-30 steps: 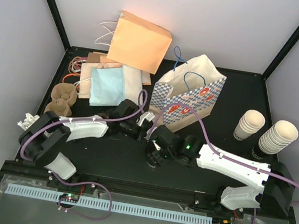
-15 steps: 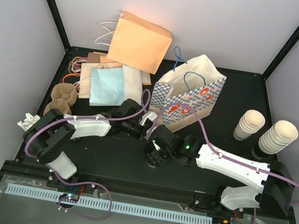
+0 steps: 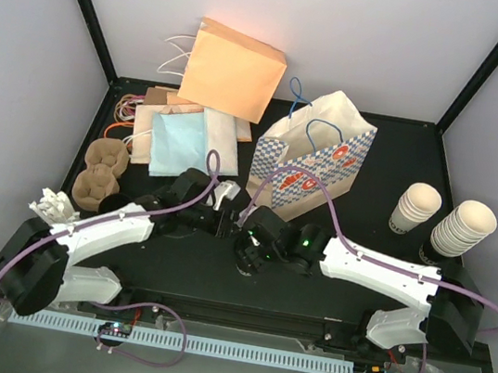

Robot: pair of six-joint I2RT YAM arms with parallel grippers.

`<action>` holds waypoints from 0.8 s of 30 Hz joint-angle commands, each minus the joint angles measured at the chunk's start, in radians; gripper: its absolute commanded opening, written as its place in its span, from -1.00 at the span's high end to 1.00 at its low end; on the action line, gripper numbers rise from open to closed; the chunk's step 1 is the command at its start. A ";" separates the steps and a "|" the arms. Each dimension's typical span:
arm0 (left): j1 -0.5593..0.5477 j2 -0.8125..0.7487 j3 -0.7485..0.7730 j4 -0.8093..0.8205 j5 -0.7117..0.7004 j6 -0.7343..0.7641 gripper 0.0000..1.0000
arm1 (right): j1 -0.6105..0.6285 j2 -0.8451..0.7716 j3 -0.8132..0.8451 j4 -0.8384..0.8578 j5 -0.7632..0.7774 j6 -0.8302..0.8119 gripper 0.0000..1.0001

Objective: Pack the takeout coffee

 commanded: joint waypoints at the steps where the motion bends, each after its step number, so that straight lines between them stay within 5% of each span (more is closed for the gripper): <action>1: 0.005 -0.071 -0.025 -0.048 -0.003 -0.001 -0.11 | 0.002 0.062 -0.012 -0.130 -0.026 0.024 -0.27; 14: -0.012 -0.033 -0.093 -0.009 0.112 0.003 -0.16 | 0.003 0.062 0.039 -0.169 -0.002 -0.035 -0.32; 24: -0.043 -0.011 -0.062 -0.115 0.001 0.060 -0.10 | 0.004 0.041 0.076 -0.196 0.027 -0.024 -0.56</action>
